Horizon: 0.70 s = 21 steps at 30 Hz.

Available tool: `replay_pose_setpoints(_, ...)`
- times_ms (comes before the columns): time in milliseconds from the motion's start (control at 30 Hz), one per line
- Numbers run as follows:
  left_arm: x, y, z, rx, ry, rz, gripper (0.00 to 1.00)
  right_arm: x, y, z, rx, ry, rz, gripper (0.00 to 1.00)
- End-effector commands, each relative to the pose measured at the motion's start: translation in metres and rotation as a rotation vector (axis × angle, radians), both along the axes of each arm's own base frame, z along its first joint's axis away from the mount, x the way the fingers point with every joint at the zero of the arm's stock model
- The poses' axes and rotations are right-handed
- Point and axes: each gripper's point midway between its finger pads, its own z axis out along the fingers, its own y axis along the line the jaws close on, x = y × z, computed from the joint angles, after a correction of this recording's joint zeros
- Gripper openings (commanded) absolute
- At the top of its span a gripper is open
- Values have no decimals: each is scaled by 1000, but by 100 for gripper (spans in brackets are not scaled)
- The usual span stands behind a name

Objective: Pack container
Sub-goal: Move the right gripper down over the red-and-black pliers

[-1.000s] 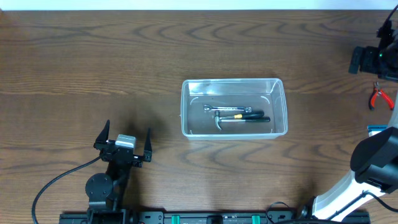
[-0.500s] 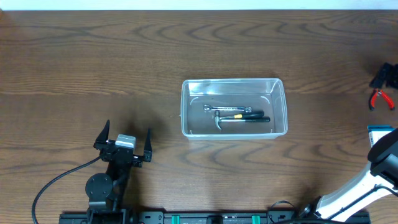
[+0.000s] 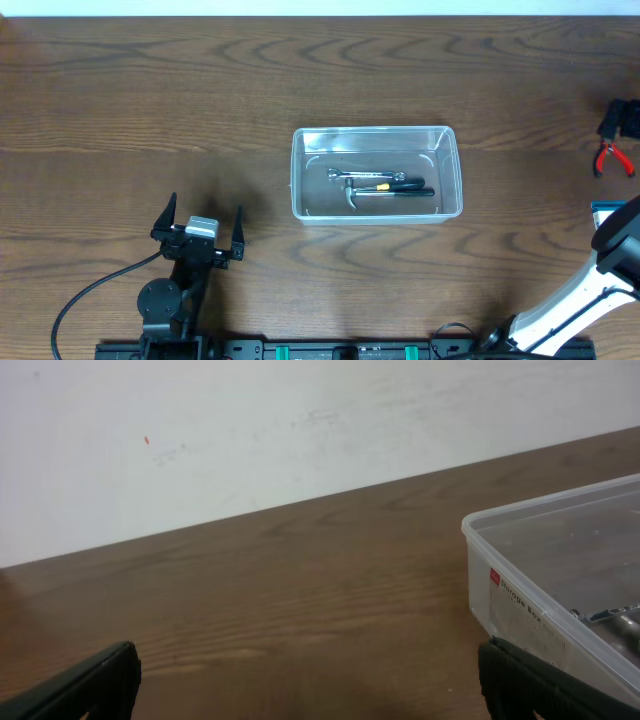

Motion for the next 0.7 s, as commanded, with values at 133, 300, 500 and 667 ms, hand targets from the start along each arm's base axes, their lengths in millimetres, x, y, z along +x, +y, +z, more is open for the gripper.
replay_pose_setpoints(133,0,0,-16,-5,46,1,98,3,5,-46,76,131,-10,99)
replay_pose_setpoints(300,0,0,-16,-5,46,1,98,13,-2,-60,99,165,-10,99)
replay_pose_setpoints(500,0,0,-16,-5,46,1,98,22,-7,-58,75,151,37,99)
replay_pose_setpoints(667,0,0,-16,-5,46,1,98,24,-4,-62,80,153,65,99)
